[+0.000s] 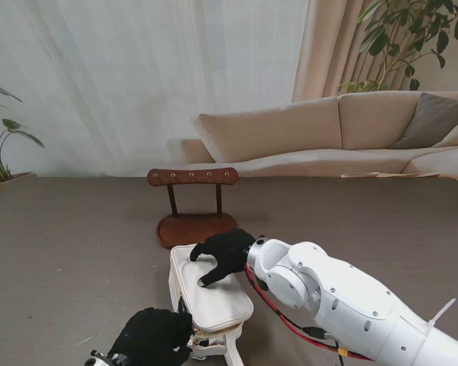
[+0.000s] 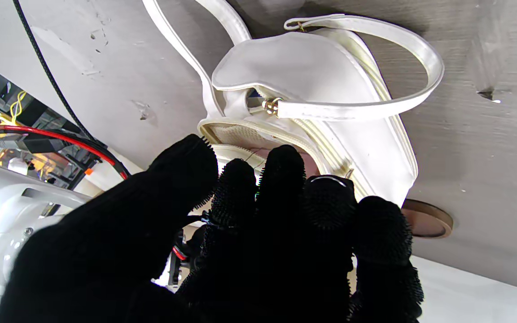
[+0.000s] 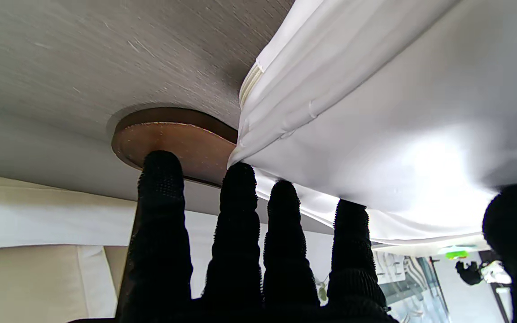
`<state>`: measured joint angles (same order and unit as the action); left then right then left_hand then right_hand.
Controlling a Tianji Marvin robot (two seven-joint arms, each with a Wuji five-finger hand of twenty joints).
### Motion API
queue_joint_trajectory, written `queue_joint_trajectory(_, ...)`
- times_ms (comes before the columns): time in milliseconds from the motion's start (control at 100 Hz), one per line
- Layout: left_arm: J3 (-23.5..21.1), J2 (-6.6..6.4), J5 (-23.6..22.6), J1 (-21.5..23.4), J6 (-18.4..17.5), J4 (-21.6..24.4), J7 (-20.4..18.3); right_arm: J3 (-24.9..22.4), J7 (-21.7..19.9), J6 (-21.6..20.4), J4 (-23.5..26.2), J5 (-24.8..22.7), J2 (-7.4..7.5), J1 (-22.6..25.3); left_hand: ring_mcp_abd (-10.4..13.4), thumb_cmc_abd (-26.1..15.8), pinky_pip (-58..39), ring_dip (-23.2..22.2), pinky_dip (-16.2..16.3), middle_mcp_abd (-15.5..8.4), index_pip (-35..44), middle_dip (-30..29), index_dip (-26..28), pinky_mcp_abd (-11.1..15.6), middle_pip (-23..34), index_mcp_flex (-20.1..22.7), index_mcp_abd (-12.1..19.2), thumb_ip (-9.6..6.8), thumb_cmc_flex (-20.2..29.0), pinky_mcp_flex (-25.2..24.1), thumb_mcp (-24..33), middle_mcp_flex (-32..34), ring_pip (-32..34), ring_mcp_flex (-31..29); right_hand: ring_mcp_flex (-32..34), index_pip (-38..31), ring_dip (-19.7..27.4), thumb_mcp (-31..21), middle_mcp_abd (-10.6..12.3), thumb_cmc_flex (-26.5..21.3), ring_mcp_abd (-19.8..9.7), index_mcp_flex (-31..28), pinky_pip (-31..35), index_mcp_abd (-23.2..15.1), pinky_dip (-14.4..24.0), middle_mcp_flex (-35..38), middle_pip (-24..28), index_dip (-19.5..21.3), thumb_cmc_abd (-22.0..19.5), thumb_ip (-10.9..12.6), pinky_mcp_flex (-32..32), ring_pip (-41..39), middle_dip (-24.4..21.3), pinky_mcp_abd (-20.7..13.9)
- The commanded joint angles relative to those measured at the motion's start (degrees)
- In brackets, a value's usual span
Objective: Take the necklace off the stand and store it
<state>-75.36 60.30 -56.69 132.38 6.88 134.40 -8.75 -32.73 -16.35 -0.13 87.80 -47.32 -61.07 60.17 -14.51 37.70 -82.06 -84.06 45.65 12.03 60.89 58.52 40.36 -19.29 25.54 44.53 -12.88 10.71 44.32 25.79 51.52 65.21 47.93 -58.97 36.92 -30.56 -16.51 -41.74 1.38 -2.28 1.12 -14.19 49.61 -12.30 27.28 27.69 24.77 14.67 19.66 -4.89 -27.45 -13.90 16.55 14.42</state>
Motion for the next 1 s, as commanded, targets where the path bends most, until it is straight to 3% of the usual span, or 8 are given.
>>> queue_joint_trajectory(0, -0.44, 0.25, 0.34, 0.32, -0.39, 1.25, -1.46, -0.39, -1.58, -0.04, -0.15, -0.85, 1.22, 2.24, 0.09, 0.75, -1.81, -0.04, 0.46, -0.57, 3.31, 0.15, 0.6, 0.56, 0.5, 1.89, 3.22, 0.81, 0.83, 0.46, 1.02, 1.33, 1.52, -0.73, 2.04, -3.43, -0.8, -2.17, 0.94, -1.19, 8.67, -3.17, -1.11, 2.45, 0.35, -1.01, 0.34, 1.62, -0.01, 1.12, 16.13, -1.63, -0.31, -0.01)
queue_joint_trajectory(180, -2.97, 0.59, 1.48, 1.12, -1.91, 0.84, -0.44, -5.55, -0.97, 0.95, 4.6, 0.25, 0.88, 5.87, 0.12, 0.74, -1.77, 0.01, 0.42, -0.61, 3.33, 0.14, 0.7, 0.59, 0.36, 1.77, 3.14, 0.84, 0.88, 0.4, 1.13, 1.15, 1.39, -0.5, 1.84, -3.32, -0.59, -1.96, 1.2, -1.57, 9.7, -3.39, -1.37, 2.44, 0.28, -1.16, 0.21, 1.52, 0.24, 1.14, 16.16, -0.95, -0.32, 0.53)
queue_joint_trajectory(330, -4.53, 0.89, 2.33, 1.46, -2.32, 0.37, 0.64, -6.44, -0.43, 1.48, 6.85, -0.35, 0.59, 5.95, 0.29, 0.56, -1.43, -0.04, 0.28, -0.63, 3.64, 0.1, 1.22, 0.81, -0.14, 1.3, 2.9, 0.93, 0.88, 0.05, 1.2, 0.38, 1.2, 0.21, 2.33, -3.29, -0.56, -1.71, 1.01, -1.46, 9.71, -3.75, -1.32, 2.36, 0.34, -0.72, 0.17, 1.48, 0.09, 1.14, 15.6, -0.73, -0.3, 0.83)
queue_joint_trajectory(740, -6.84, 1.35, 5.43, 0.5, -1.81, -3.22, 1.99, -0.06, 0.16, 5.16, 4.18, -4.13, -0.67, -3.29, 0.82, 0.43, -1.23, -0.16, 0.23, -0.28, 5.01, -1.11, 2.32, 0.74, -1.81, -0.08, 1.74, 1.31, 0.84, -0.09, 2.13, -0.8, 0.8, 1.01, 1.45, -3.12, -0.35, -1.02, -1.19, -1.72, 9.52, -1.54, -1.39, 3.74, 0.26, -2.18, 0.37, 1.43, 0.87, 1.08, 15.17, -0.09, -0.25, 1.06)
queue_joint_trajectory(990, -7.76, 1.58, 5.75, 1.1, -1.43, -3.71, 2.93, 6.52, -1.73, 6.13, -0.19, -0.45, -1.51, -9.47, 0.9, 0.91, -1.24, 0.04, 0.22, -0.37, 6.1, -2.1, 2.73, 0.48, -2.27, -0.67, 1.48, 1.65, 0.39, 0.51, 3.54, -0.54, 0.61, 0.37, 0.64, -3.32, -0.2, 1.16, -2.22, -0.79, 8.53, -0.56, -1.68, 4.61, 0.17, -2.79, 0.81, 1.47, 0.54, 1.07, 15.84, 0.06, -0.23, 0.76)
